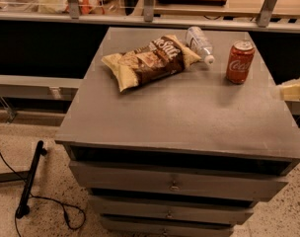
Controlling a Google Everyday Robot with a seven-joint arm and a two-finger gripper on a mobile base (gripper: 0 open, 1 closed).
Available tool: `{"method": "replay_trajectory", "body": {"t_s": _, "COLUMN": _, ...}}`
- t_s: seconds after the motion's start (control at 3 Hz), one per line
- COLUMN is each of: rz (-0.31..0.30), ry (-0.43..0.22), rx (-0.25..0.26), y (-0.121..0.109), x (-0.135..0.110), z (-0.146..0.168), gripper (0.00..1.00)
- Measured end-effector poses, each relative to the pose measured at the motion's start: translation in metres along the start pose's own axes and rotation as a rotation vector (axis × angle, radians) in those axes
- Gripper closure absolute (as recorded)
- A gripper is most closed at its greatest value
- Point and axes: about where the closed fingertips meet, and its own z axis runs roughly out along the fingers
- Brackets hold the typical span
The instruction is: Knock coke can over
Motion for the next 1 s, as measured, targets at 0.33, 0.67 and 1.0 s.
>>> {"method": "replay_trajectory", "body": {"t_s": 0.33, "rz": 0.023, "ry": -0.081, "rx": 0.013, "y": -0.009, "x": -0.007, "z": 0.035, "gripper": 0.0}}
{"method": "replay_trajectory", "body": {"t_s": 0.67, "rz": 0.053, "ry": -0.117, "rx": 0.086, "y": -0.008, "x": -0.004, "z": 0.044, "gripper": 0.0}}
{"method": "replay_trajectory", "body": {"t_s": 1.0, "rz": 0.125, "ry": -0.134, "rx": 0.173, "y": -0.001, "x": 0.017, "z": 0.056, "gripper": 0.0}}
